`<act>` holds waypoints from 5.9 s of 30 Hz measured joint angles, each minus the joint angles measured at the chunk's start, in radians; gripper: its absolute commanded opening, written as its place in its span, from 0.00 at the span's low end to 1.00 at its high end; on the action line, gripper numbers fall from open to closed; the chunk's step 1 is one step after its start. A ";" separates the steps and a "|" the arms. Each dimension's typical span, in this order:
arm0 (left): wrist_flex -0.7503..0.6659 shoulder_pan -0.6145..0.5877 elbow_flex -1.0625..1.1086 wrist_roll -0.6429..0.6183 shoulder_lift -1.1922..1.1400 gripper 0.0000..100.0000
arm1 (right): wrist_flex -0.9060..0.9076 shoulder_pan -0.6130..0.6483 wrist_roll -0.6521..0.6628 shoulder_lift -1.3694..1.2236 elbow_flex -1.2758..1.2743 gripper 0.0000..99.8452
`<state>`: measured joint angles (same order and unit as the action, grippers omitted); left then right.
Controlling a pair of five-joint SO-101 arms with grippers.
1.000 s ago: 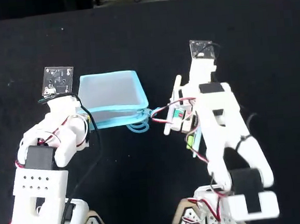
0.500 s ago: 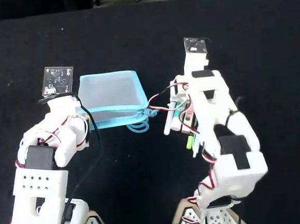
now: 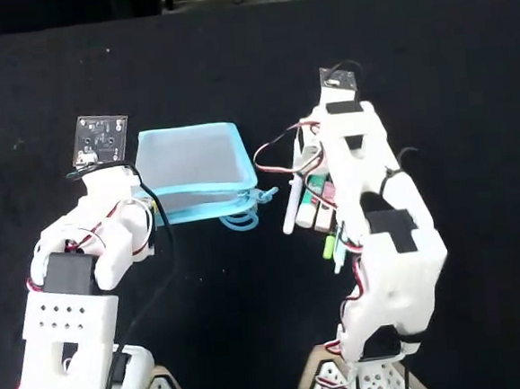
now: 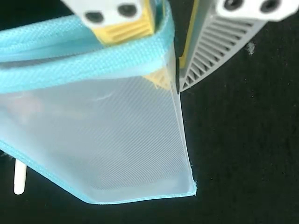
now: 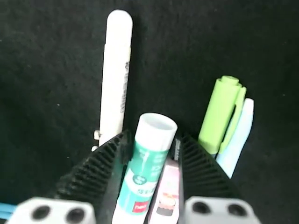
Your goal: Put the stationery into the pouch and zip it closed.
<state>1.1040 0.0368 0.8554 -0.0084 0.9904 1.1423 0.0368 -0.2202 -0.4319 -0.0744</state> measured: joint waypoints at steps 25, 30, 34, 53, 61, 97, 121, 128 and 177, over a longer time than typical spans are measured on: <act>-0.006 0.000 0.018 0.000 0.000 0.03 | 0.164 0.000 0.005 0.021 0.087 0.01; -0.006 0.000 0.018 0.000 0.000 0.03 | 0.167 0.000 0.018 0.133 0.011 0.01; -0.006 0.000 0.018 0.000 0.000 0.03 | 0.170 0.000 0.026 0.245 -0.064 0.01; -0.006 0.000 0.018 0.000 0.000 0.03 | 0.316 -0.353 0.574 0.528 -0.275 0.01; -0.006 0.000 0.018 0.000 0.000 0.03 | 0.244 -0.605 0.718 0.407 -0.348 0.02; -0.003 -0.071 0.020 0.000 0.000 0.03 | 0.321 -0.635 0.741 0.304 -0.316 0.12; -0.003 -0.071 0.020 0.000 0.000 0.03 | 0.308 -0.621 0.700 0.304 -0.199 0.12; -0.003 -0.071 0.020 0.000 0.000 0.03 | 0.302 -0.621 0.700 0.304 -0.199 0.12; -0.003 -0.071 0.020 0.000 0.000 0.03 | 0.261 -0.666 0.763 0.250 -0.396 0.24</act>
<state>1.1009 -0.0338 0.8753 -0.0084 0.9904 1.4032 -0.6291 0.5424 -0.1818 -0.4703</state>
